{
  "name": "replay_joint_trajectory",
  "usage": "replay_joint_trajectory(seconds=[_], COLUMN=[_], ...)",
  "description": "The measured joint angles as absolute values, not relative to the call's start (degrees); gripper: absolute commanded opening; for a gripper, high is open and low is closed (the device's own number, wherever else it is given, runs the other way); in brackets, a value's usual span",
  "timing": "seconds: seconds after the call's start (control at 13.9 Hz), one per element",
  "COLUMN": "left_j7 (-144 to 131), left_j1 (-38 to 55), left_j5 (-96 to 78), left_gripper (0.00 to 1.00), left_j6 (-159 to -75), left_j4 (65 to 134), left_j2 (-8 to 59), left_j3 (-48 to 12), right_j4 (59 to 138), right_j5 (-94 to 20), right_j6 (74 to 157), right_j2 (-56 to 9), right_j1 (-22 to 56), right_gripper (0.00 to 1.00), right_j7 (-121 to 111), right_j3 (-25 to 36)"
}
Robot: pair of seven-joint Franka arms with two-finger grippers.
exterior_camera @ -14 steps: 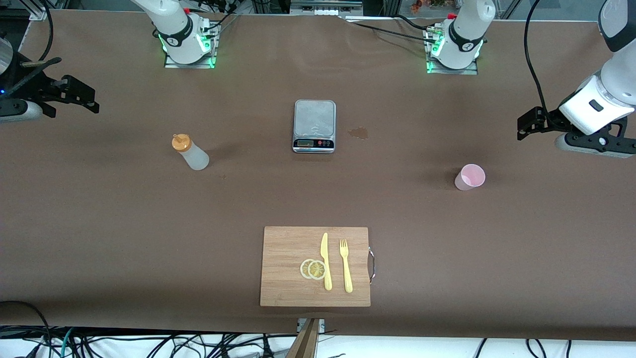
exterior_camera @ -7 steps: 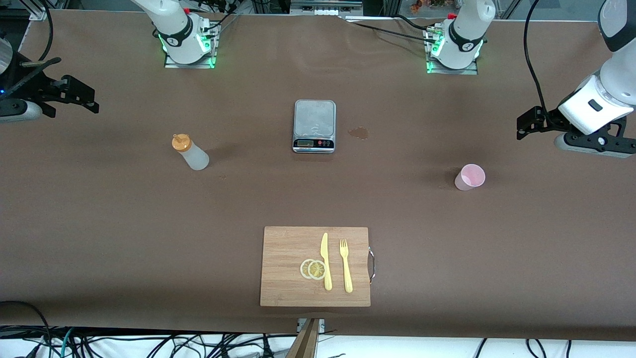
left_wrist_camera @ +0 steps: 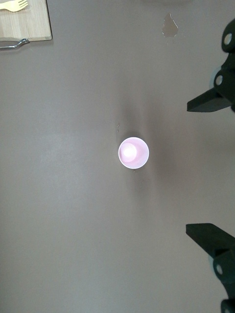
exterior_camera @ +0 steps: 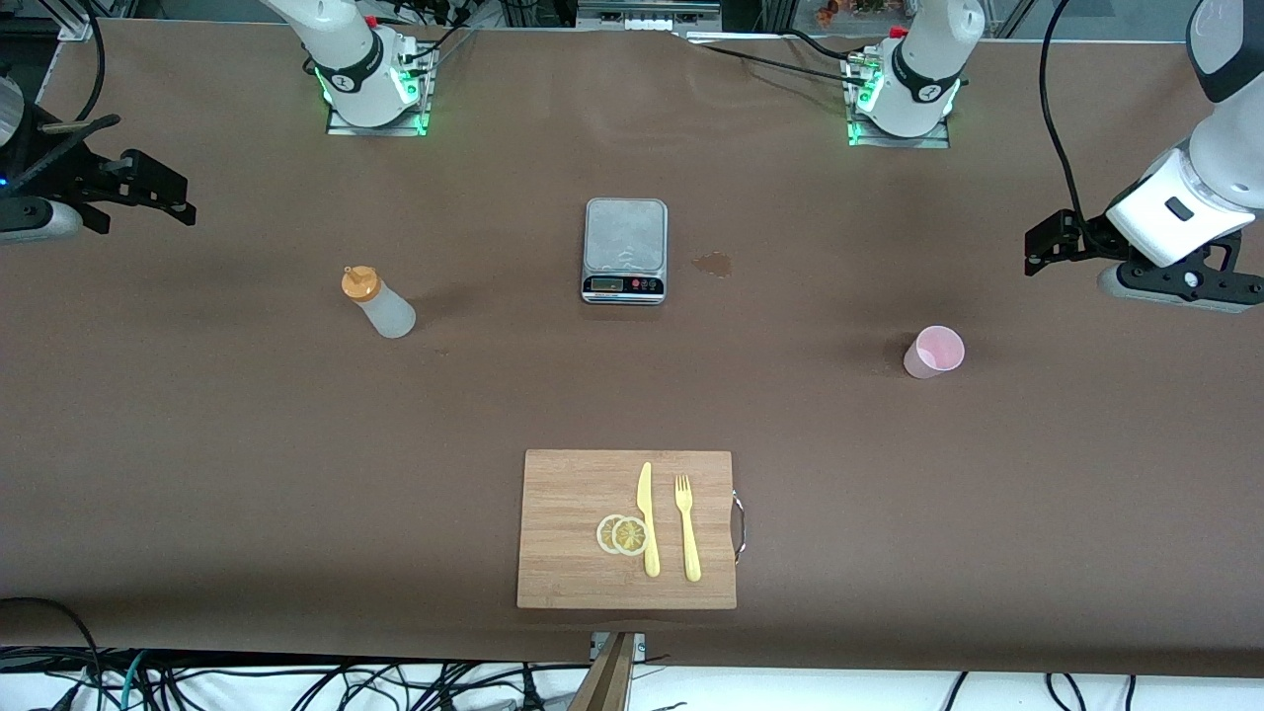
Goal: Add sauce to pink cup with both arms
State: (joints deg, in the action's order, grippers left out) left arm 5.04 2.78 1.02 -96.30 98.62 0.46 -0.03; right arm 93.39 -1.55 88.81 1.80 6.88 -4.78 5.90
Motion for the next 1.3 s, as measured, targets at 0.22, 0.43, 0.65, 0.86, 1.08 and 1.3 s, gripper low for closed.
replay_joint_trajectory(seconds=[0.22,0.43,0.65,0.86,1.08,1.3], left_j7=[5.0,5.0,5.0,5.0,5.0,5.0], left_j1=[2.8,2.8,2.8,2.8,2.8,2.6], left_j5=[1.0,1.0,1.0,1.0,1.0,1.0], left_gripper=[1.0,1.0,1.0,1.0,1.0,1.0], left_j6=[-95.6,-94.8,-94.5,-94.5,-94.5,-94.4], left_j4=[98.6,98.6,98.5,98.4,98.4,98.4], left_j2=[0.5,0.5,0.8,1.1,1.6,2.8], left_j3=[0.0,0.0,0.1,0.2,0.2,0.3], right_j4=[93.4,93.4,93.4,93.4,93.4,93.4], right_j5=[-1.6,-1.6,-1.6,-1.4,-1.2,-0.6], right_j6=[88.8,88.8,88.9,89.1,89.3,89.7], right_j2=[1.8,1.8,1.8,1.8,1.7,1.7], right_j1=[6.9,6.9,6.9,6.8,6.7,6.7], right_gripper=[1.0,1.0,1.0,1.0,1.0,1.0], right_j7=[-4.8,-4.8,-4.8,-4.8,-4.8,-4.8], right_j3=[5.9,6.0,6.0,6.0,6.1,6.1])
